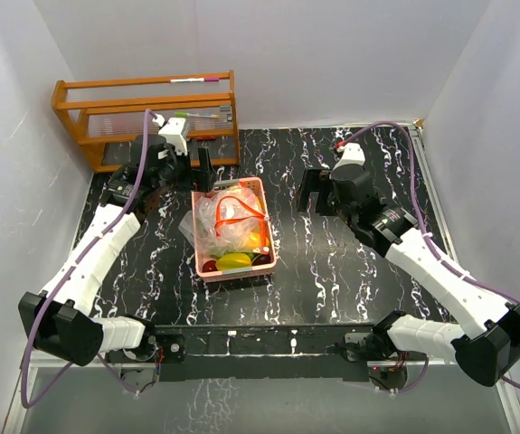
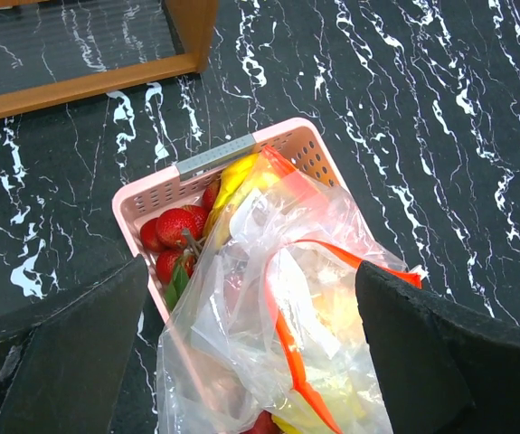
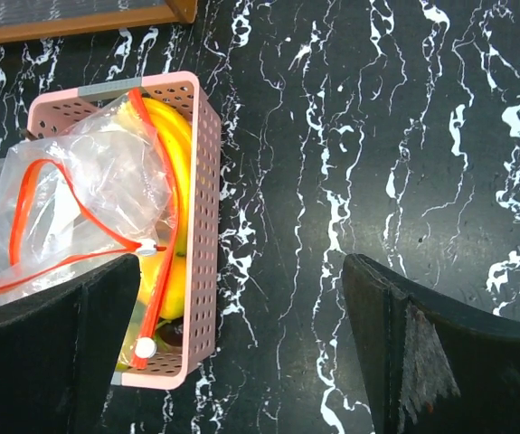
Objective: Place the food in the zip-top bag and seal the zipper
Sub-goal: Pick up the zipper food storage bag from the bin.
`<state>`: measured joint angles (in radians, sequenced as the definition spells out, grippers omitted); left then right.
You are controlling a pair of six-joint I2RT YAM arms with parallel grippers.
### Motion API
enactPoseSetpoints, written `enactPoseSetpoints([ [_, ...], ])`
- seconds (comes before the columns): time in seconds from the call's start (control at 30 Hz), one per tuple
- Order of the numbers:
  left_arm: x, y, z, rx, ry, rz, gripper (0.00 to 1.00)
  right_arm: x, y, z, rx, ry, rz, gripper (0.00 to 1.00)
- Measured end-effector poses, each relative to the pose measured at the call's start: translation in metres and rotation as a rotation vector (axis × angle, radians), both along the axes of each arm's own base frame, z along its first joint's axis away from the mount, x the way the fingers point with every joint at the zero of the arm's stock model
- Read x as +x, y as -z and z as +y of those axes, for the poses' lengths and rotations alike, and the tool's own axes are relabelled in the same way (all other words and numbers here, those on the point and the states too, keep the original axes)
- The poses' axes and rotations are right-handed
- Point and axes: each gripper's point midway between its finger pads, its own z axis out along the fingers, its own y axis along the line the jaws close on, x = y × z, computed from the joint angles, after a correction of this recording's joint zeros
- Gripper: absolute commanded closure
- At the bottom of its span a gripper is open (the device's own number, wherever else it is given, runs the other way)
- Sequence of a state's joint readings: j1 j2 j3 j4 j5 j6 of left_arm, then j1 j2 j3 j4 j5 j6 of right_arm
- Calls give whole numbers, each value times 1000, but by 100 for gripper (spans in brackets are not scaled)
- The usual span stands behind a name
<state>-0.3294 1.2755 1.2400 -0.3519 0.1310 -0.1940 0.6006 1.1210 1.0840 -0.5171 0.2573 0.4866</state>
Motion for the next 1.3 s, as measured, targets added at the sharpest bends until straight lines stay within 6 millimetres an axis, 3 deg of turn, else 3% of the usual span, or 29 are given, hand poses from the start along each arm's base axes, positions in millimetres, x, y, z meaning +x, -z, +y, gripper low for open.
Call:
enactPoseSetpoints([
  [0.13, 0, -3, -1, -2, 2, -2, 3, -1, -1, 4, -45, -71, -24, 2],
  [0.4, -3, -14, -1, -12, 2, 3, 3, 0, -14, 39, -34, -290, -90, 2],
  [0.53, -9, -16, 3, -9, -11, 10, 3, 14, -6, 74, -51, -387, -77, 2],
  [0.67, -17, -21, 9, -1, -27, 4, 3, 11, 11, 105, -80, -510, -67, 5],
  [0.87, -28, -25, 20, 31, -49, -8, 3, 6, 16, 126, -81, -640, -97, 17],
  [1.07, -30, -12, 29, 82, -66, 10, 3, -8, 24, 145, -64, -791, -111, 21],
  [1.3, -32, -1, 34, 119, -66, 29, 3, -46, 28, 160, -26, -960, -187, 21],
])
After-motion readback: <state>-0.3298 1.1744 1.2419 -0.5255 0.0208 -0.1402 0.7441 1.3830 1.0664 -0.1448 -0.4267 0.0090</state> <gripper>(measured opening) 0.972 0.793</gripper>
